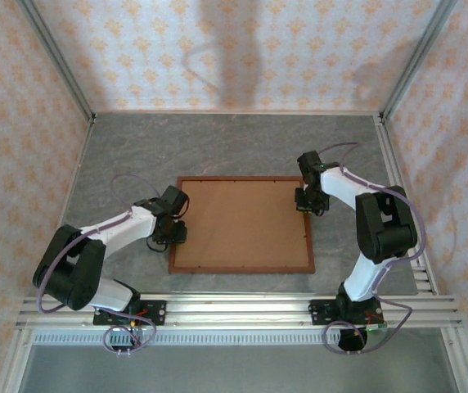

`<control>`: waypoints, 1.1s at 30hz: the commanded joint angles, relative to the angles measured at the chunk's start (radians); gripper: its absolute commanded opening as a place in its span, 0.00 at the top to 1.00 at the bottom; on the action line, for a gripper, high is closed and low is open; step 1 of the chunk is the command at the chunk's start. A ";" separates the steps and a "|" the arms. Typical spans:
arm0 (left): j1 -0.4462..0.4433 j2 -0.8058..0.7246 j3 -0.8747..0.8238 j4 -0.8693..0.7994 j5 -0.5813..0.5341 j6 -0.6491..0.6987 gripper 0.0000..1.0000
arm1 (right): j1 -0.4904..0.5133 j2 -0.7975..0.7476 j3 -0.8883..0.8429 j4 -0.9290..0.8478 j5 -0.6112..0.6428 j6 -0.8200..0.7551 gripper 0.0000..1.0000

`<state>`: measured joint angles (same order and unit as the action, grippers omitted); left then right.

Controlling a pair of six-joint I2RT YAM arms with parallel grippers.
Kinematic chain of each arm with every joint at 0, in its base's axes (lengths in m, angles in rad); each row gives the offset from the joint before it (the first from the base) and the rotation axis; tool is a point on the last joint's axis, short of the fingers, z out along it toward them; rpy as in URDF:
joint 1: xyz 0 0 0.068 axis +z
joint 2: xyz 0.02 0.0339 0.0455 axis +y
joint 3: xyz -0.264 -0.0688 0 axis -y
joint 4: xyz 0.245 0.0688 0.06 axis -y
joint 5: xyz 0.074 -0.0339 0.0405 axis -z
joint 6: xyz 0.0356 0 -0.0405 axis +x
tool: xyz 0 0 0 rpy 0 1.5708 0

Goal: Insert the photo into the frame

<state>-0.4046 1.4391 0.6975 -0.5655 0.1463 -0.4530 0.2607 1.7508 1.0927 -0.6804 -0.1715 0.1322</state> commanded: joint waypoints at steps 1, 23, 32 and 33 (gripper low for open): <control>-0.029 0.074 -0.048 0.059 0.029 -0.026 0.69 | 0.006 0.041 0.004 0.024 0.024 -0.006 0.84; -0.049 -0.329 0.008 0.205 0.028 0.024 0.36 | 0.031 0.042 0.051 0.129 -0.116 0.091 0.83; -0.278 -0.142 0.082 0.335 0.048 0.222 0.36 | 0.032 0.088 0.172 0.183 -0.222 0.161 0.75; -0.317 -0.119 0.089 0.343 0.029 0.257 0.36 | 0.032 0.082 0.178 0.172 -0.206 0.155 0.72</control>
<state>-0.6609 1.2877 0.7498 -0.2878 0.1799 -0.3126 0.2874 1.8473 1.2205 -0.5369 -0.3595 0.2577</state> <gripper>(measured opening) 0.637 0.259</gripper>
